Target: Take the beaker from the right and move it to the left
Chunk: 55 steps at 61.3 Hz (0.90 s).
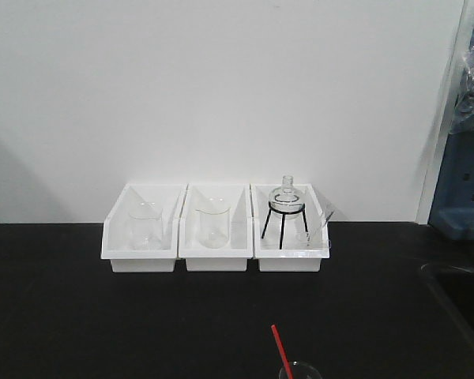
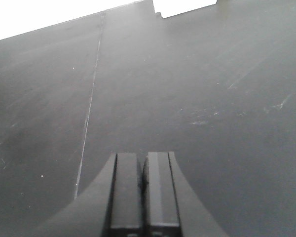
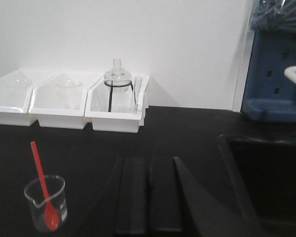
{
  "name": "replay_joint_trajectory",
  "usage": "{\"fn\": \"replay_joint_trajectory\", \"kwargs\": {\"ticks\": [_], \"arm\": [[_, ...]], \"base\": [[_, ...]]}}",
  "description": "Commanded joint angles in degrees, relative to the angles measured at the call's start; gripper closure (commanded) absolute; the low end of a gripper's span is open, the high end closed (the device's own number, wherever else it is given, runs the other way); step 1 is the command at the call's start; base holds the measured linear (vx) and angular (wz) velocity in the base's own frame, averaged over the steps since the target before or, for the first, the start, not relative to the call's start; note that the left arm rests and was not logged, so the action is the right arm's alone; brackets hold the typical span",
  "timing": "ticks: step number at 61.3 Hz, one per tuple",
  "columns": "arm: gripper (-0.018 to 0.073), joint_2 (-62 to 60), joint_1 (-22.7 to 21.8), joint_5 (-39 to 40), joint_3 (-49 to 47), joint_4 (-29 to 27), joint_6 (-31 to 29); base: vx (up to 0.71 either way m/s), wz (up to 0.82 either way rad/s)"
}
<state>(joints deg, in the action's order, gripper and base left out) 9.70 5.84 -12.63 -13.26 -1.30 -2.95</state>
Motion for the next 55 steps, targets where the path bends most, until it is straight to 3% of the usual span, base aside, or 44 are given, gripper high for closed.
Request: {"fn": "replay_joint_trajectory", "kwargs": {"ticks": [1,14,29,55], "arm": [[0.0567,-3.61,0.02,7.9,5.07,-0.12,-0.45],[0.0567,-11.03,0.02,13.1,15.66,-0.13,-0.45],[0.0567,-10.81,0.02,5.07,15.47,-0.13,-0.45],[0.0567,-10.81,0.02,4.33,15.47,-0.07,-0.45]], "base": [[0.0,0.0],[0.0,0.0],[0.0,0.0],[0.0,0.0]]}}
